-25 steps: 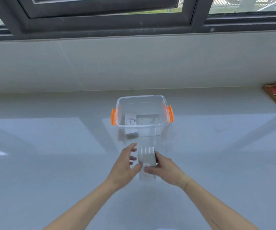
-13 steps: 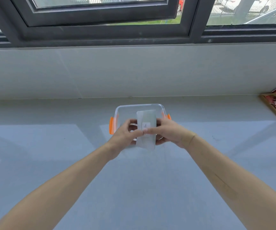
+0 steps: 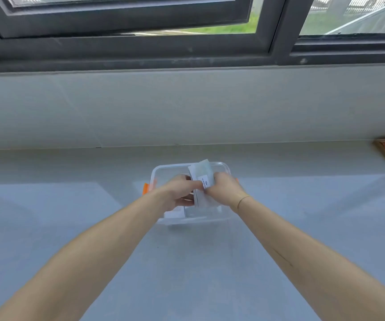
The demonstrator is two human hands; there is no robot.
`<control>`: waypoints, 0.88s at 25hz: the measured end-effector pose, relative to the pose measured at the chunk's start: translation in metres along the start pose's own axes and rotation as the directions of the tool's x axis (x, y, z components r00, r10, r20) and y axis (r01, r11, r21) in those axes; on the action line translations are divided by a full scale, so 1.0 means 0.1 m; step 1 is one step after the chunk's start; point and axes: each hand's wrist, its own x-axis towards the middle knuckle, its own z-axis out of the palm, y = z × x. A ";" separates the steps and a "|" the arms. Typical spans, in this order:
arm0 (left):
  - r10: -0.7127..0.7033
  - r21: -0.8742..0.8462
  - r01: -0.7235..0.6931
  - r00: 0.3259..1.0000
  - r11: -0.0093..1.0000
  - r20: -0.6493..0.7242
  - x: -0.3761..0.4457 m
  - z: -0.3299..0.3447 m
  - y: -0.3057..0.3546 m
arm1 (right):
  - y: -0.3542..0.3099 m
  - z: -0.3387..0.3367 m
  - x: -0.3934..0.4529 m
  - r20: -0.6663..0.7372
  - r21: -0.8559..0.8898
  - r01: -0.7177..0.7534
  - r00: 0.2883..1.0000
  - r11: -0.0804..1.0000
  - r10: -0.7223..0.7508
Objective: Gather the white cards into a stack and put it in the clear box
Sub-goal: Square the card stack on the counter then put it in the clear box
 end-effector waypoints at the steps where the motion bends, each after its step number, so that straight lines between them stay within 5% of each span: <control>1: 0.000 -0.012 0.001 0.999 1.000 0.039 0.04 -0.03 -0.03 | 0.03 0.02 0.02 0.015 0.041 -0.005 1.000 0.999 0.004; 3: -0.013 -0.003 0.013 0.993 1.000 0.115 0.10 -0.09 -0.12 | 0.11 0.03 0.01 0.009 0.090 -0.011 1.000 0.996 0.010; 5: -0.057 0.037 0.052 0.987 0.998 0.148 0.15 -0.09 -0.18 | 0.22 0.00 0.01 -0.205 0.018 0.042 0.978 0.999 -0.038; 7: -0.112 0.048 0.107 0.986 0.993 0.127 0.21 -0.05 -0.19 | 0.36 -0.05 0.02 -0.505 -0.107 0.139 0.845 0.984 -0.174; 8: -0.145 0.046 0.141 0.983 0.989 0.113 0.25 -0.03 -0.19 | 0.43 -0.06 0.06 -0.543 -0.153 0.185 0.805 0.971 -0.239; 13: -0.261 0.096 0.257 0.965 0.962 0.036 0.42 0.18 -0.19 | 0.85 0.12 0.23 -0.152 -0.177 0.252 0.948 0.951 -0.279; 22: -0.150 0.394 0.209 0.973 0.895 -0.175 0.58 0.48 -0.30 | 0.98 0.27 0.30 -0.213 -0.140 0.290 0.925 0.947 -0.315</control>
